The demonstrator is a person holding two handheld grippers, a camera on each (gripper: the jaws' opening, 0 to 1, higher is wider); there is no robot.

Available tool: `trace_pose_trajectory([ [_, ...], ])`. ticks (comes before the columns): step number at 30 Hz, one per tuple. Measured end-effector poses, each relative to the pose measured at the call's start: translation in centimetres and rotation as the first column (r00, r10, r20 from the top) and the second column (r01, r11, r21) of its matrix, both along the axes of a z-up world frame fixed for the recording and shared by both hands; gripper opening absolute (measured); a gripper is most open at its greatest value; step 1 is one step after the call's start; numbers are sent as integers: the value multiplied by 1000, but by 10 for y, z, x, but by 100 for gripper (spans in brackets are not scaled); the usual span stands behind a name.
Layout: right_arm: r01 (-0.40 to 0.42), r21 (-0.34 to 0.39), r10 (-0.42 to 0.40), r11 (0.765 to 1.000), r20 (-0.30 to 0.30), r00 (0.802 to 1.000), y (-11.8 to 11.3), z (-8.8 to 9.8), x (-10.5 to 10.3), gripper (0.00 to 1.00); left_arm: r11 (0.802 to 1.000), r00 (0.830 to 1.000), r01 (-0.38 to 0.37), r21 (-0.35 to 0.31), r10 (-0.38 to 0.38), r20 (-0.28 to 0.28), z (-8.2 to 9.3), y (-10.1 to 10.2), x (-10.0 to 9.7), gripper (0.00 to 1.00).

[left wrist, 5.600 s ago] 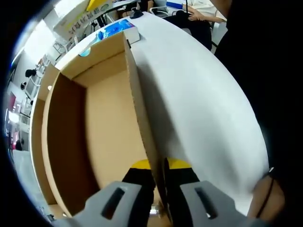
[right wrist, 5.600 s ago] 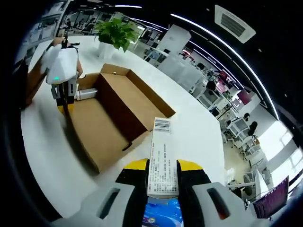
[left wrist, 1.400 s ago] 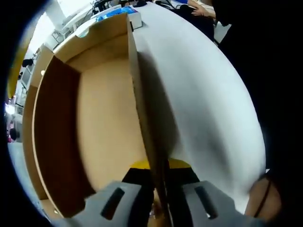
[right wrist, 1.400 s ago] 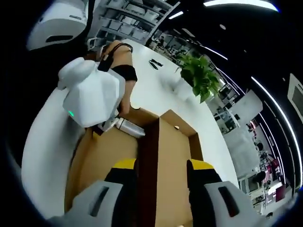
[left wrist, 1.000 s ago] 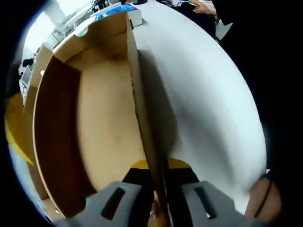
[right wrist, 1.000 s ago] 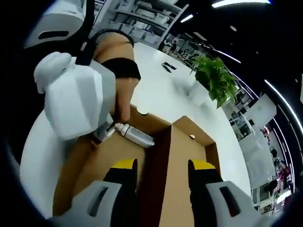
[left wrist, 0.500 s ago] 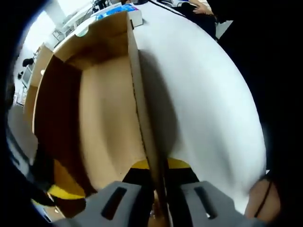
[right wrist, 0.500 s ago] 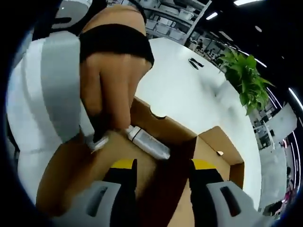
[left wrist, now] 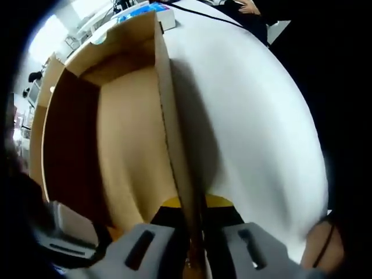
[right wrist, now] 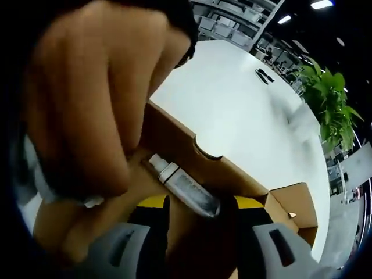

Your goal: Operate the shoe box by opening the lid, removing the specified soft item, and placing it in the target area until the item is outside and the box remains undamaged.

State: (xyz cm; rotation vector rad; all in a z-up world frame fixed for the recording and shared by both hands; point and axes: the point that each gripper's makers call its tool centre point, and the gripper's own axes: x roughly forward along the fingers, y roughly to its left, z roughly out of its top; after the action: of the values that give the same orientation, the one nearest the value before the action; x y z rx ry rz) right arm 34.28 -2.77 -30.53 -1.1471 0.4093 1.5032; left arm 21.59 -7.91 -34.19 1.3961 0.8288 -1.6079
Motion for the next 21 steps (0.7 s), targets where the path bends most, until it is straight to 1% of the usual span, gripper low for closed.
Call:
trace_pose_trajectory([
  [1, -7, -26, 7, 1000, 0, 1000, -2, -4, 3, 39, 1000, 1000, 0, 1, 0, 3, 0, 0, 0, 5],
  [3, -4, -33, 3, 999, -15, 1000, -1, -6, 4, 38, 1000, 1000, 3, 6, -3, 9, 0, 0, -2, 5],
  [6, -7, -49, 6, 999, -30, 1000, -1, -12, 6, 37, 1000, 1000, 2, 9, -2, 4, 0, -1, 2, 5],
  [8, -14, -67, 12, 998, -29, 999, -5, -14, 4, 37, 1000, 1000, 3, 9, -3, 4, -1, -2, 3, 5],
  [9, -16, -81, 15, 997, -21, 1000, -4, -13, 1, 37, 1000, 1000, 3, 10, -3, 4, -1, -2, 4, 5],
  [13, -33, -119, 31, 992, -23, 999, -4, -19, -4, 36, 1000, 1000, 5, 11, -5, 5, -1, -2, 5, 5],
  [17, -39, -131, 38, 991, -7, 999, 1, -18, -2, 32, 1000, 1000, 5, 10, -5, 3, -1, -2, 6, 5],
  [21, -37, -134, 35, 990, -12, 999, 2, -17, 0, 32, 1000, 1000, 1, 9, -2, 3, -1, -2, 7, 5],
])
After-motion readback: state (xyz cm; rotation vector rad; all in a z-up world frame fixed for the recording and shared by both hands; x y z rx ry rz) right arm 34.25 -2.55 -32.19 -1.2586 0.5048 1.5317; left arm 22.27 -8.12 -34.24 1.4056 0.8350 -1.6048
